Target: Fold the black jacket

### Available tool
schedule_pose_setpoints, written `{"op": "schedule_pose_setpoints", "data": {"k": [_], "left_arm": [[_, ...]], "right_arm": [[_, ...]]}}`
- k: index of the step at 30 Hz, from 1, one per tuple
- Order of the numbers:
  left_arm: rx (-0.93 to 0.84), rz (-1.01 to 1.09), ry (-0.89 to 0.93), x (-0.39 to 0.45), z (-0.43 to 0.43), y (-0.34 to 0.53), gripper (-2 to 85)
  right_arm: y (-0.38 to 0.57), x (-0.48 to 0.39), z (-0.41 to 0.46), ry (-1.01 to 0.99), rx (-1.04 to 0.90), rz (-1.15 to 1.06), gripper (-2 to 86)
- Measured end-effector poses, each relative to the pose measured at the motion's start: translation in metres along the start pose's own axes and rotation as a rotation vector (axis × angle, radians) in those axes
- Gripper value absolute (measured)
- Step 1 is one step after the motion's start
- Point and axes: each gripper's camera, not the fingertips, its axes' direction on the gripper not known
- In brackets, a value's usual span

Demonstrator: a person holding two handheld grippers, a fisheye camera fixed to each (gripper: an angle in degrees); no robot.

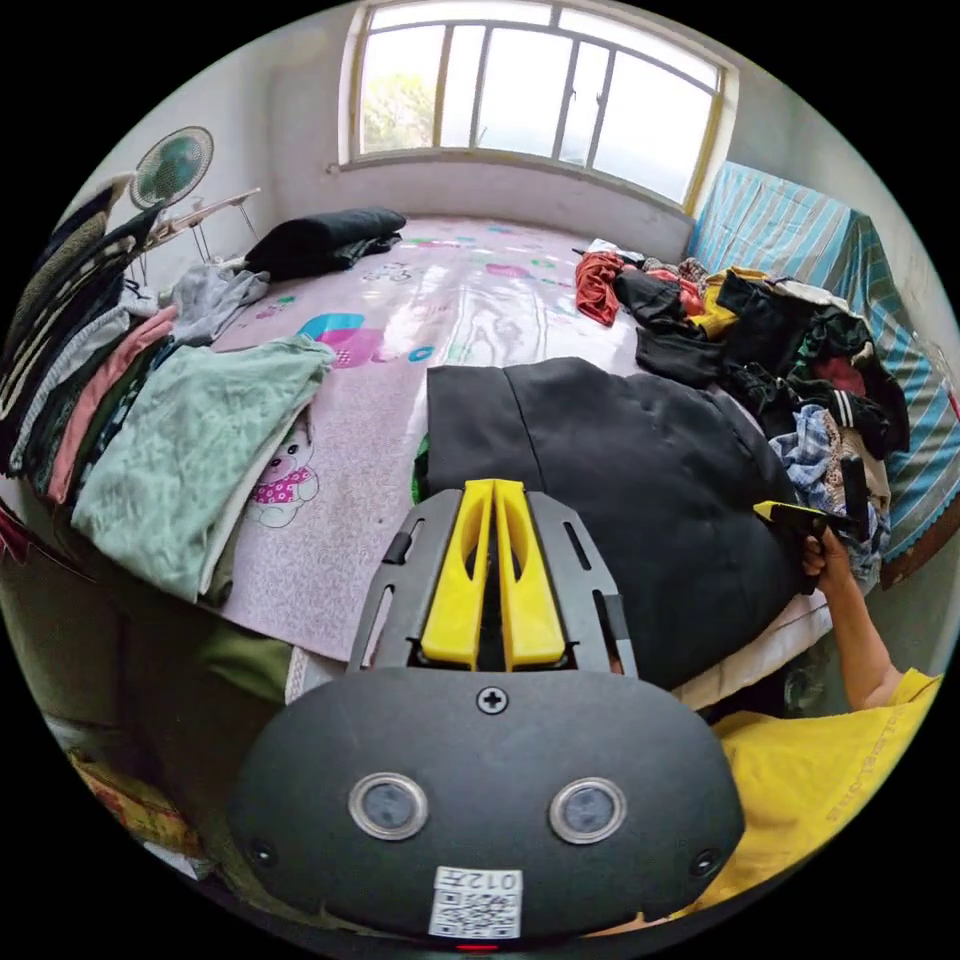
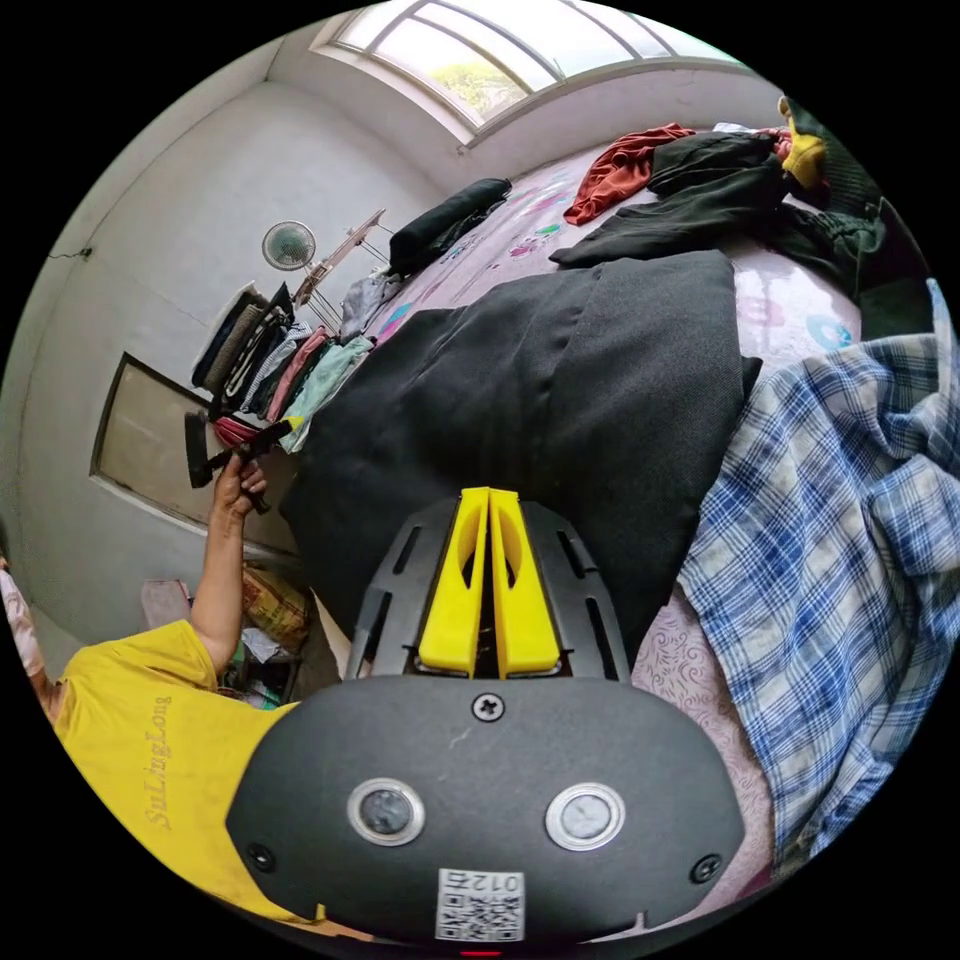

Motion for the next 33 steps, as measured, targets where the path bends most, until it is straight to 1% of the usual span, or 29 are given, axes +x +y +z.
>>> {"op": "schedule_pose_setpoints", "data": {"k": [4, 6, 8, 10, 12, 14, 16, 18, 22, 24, 27, 28, 31, 33], "left_arm": [[-0.168, -0.014, 0.018, -0.008, 0.066, -0.025, 0.4], [-0.183, -0.031, 0.058, -0.011, 0.078, -0.022, 0.5], [-0.164, -0.05, 0.067, -0.011, 0.074, -0.023, 0.5], [-0.092, -0.038, -0.028, 0.007, 0.059, -0.035, 0.5], [-0.042, 0.039, -0.076, 0.034, 0.054, -0.055, 0.5], [-0.026, 0.127, -0.08, 0.063, 0.062, -0.081, 0.5], [-0.067, 0.215, -0.058, 0.095, 0.095, -0.118, 0.4], [-0.125, 0.24, -0.028, 0.111, 0.129, -0.139, 0.4], [-0.266, 0.221, -0.074, 0.123, 0.195, -0.159, 0.4], [-0.277, 0.197, -0.038, 0.119, 0.208, -0.158, 0.4], [-0.237, 0.133, 0.024, 0.113, 0.2, -0.157, 0.4], [-0.203, 0.128, 0.011, 0.116, 0.19, -0.155, 0.4], [-0.131, 0.198, -0.005, 0.132, 0.161, -0.147, 0.4], [-0.103, 0.235, -0.037, 0.138, 0.148, -0.141, 0.4]], "right_arm": [[0.0, -0.007, 0.008, 0.046, -0.005, -0.018, 0.6], [0.0, -0.009, 0.011, 0.057, -0.008, -0.022, 0.6], [0.0, -0.009, 0.014, 0.055, -0.011, -0.02, 0.5], [0.0, -0.008, 0.017, 0.047, -0.013, -0.016, 0.5], [0.0, -0.008, 0.019, 0.04, -0.013, -0.012, 0.5], [0.001, -0.011, 0.022, 0.044, -0.013, -0.014, 0.5], [0.001, -0.015, 0.025, 0.059, -0.014, -0.02, 0.5], [0.002, -0.02, 0.028, 0.082, -0.014, -0.03, 0.5], [0.004, -0.037, 0.037, 0.157, -0.019, -0.065, 0.6], [0.005, -0.045, 0.041, 0.191, -0.021, -0.081, 0.6], [0.007, -0.055, 0.047, 0.223, -0.023, -0.097, 0.7], [0.008, -0.056, 0.047, 0.218, -0.021, -0.096, 0.7], [0.011, -0.062, 0.039, 0.198, 0.01, -0.082, 0.8], [0.006, -0.074, 0.026, 0.215, 0.059, -0.114, 0.8]]}}
